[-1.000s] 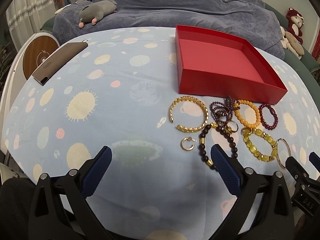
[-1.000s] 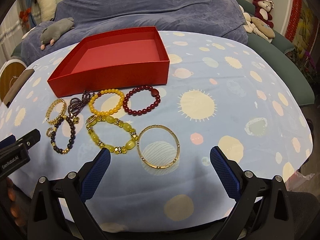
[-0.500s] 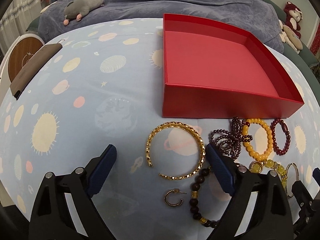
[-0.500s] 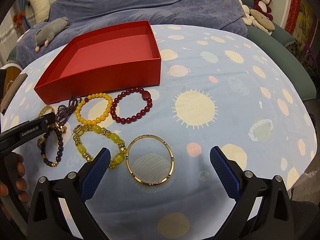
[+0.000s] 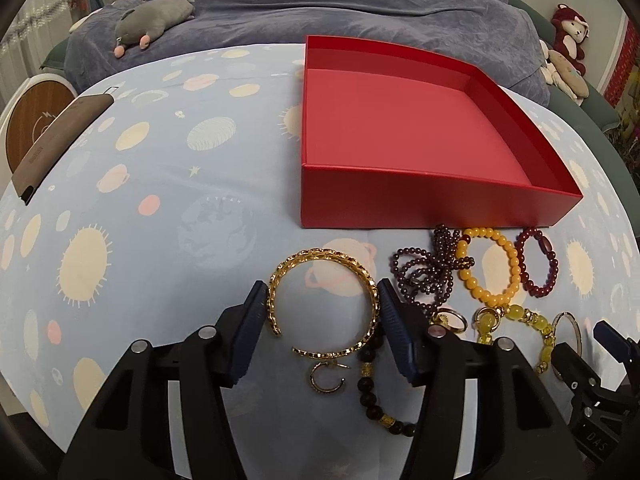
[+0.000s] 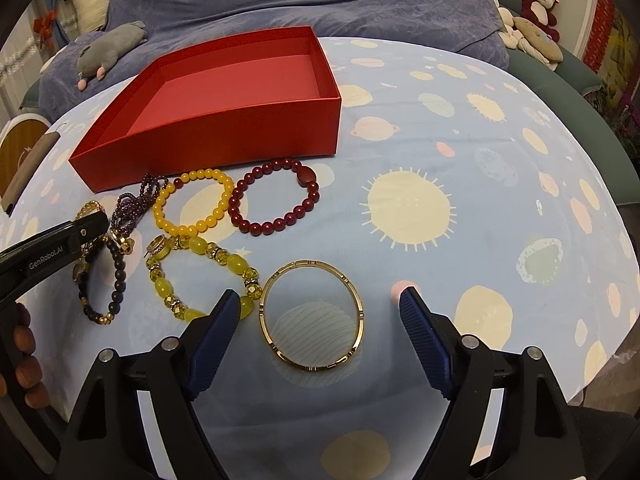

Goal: Organize jewelry
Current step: 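Grasp the twisted gold bangle with the left tool while the right tool grasps the thin gold bangle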

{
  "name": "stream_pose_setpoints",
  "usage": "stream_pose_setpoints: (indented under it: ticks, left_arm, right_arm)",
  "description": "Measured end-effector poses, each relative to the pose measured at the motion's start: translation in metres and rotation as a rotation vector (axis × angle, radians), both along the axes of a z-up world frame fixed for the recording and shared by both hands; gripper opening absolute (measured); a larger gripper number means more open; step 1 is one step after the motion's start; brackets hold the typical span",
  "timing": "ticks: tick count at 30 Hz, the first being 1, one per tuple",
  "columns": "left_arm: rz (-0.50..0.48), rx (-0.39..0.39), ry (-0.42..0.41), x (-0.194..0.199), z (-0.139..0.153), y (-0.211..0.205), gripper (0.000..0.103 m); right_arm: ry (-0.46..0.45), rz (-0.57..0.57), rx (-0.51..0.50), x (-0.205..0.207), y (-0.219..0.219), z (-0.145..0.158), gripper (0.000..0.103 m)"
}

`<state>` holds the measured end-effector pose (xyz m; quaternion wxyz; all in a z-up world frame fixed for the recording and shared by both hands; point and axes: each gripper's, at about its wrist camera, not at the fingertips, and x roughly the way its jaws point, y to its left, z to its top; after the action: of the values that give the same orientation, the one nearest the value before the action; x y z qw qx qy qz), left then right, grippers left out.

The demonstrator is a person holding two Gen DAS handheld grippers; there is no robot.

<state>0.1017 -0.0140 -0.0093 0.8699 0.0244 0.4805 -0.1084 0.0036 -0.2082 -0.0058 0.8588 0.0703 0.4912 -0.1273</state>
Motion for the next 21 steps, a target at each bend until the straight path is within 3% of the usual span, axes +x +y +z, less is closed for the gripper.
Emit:
stream_pose_setpoints:
  ticks: [2,5,21]
  left_arm:
    - [0.008,-0.009,0.008,-0.003,0.001,0.004,0.054]
    - [0.012,-0.009,0.007,-0.010,0.006,0.009,0.054]
    - [-0.003,-0.019,0.016,-0.029,0.010,0.008,0.054]
  right_arm:
    - [-0.006,0.008,-0.006,0.001,0.002,0.000,0.077]
    - [0.000,0.005,-0.010,-0.001,0.000,0.003,0.065]
    - [0.028,0.005,0.031,0.000,0.000,-0.007,0.067]
